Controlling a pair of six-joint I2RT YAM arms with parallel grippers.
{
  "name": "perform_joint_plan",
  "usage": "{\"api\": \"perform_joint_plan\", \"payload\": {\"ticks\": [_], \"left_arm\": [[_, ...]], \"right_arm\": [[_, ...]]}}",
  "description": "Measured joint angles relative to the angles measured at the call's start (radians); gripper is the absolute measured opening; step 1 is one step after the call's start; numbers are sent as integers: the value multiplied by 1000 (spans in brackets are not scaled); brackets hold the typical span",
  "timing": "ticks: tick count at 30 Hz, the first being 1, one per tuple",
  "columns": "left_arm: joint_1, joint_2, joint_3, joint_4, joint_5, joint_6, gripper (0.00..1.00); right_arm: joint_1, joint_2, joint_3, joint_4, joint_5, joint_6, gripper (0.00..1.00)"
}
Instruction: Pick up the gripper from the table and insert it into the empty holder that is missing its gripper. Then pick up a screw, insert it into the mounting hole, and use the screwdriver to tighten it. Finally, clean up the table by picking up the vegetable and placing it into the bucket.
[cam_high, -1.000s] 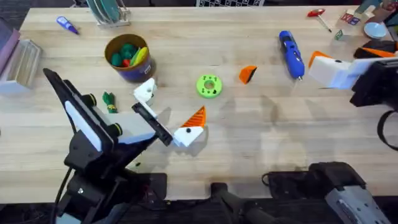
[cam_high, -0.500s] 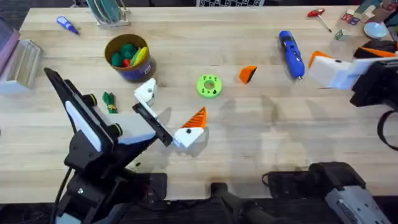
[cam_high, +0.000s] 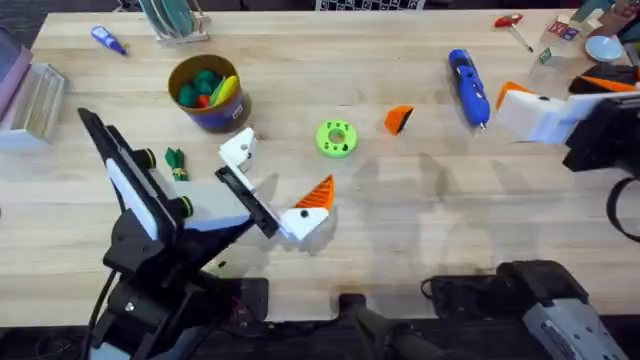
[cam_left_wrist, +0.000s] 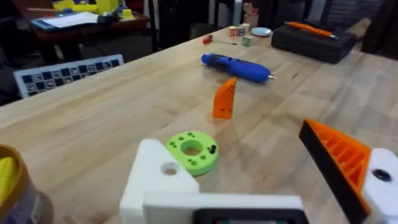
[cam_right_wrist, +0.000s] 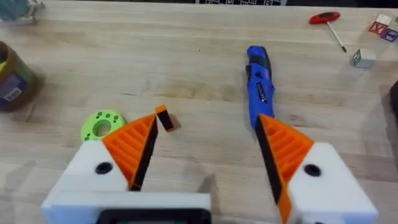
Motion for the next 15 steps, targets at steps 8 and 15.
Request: {"api": "perform_joint_plan", "payload": {"ticks": [8,15], "left_arm": [[0,0,0,0,86,-82,985],[0,0,0,0,109,-95,985]], "right_arm": [[0,0,0,-2,0,0,947],[-2,0,0,-15,-12,0,947]]}}
